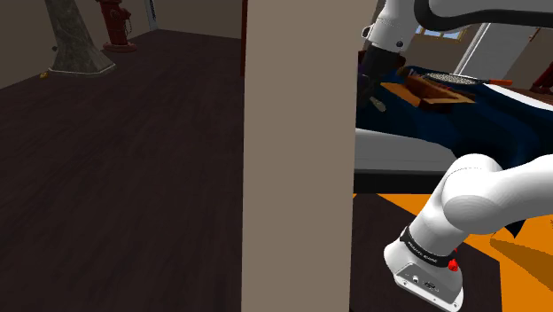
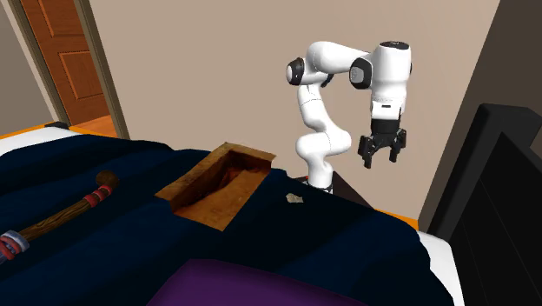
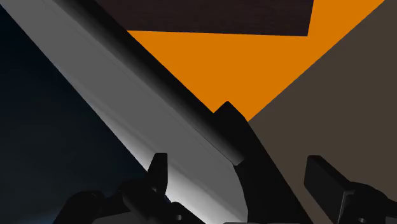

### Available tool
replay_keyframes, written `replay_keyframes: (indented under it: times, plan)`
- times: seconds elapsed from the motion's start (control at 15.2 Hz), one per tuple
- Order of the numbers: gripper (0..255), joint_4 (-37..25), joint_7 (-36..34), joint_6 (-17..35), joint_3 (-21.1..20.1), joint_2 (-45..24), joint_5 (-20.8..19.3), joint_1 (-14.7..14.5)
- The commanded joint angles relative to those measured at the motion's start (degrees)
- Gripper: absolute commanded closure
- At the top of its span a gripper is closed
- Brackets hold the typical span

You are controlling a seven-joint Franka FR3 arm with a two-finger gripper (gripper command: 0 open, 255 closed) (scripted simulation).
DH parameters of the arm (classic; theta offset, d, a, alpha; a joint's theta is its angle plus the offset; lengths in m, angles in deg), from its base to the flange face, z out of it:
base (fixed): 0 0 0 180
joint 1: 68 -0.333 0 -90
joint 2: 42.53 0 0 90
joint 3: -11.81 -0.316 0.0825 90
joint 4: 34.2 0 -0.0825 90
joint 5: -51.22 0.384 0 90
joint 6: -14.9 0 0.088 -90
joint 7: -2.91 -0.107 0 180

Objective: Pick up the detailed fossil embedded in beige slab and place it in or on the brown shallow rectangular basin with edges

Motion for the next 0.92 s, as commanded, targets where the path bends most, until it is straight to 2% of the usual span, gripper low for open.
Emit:
replay_keyframes:
  times: [0.0, 0.46, 0.86]
  plan:
    - [0, 0.00, 0.00, 0.00, 0.00, 0.00, 0.00, 0.00]
    - [0, 7.44, 16.00, 7.73, 14.67, 10.00, -3.84, 2.50]
    - [0, 9.04, 30.72, 14.21, 30.00, 12.74, -6.46, 3.15]
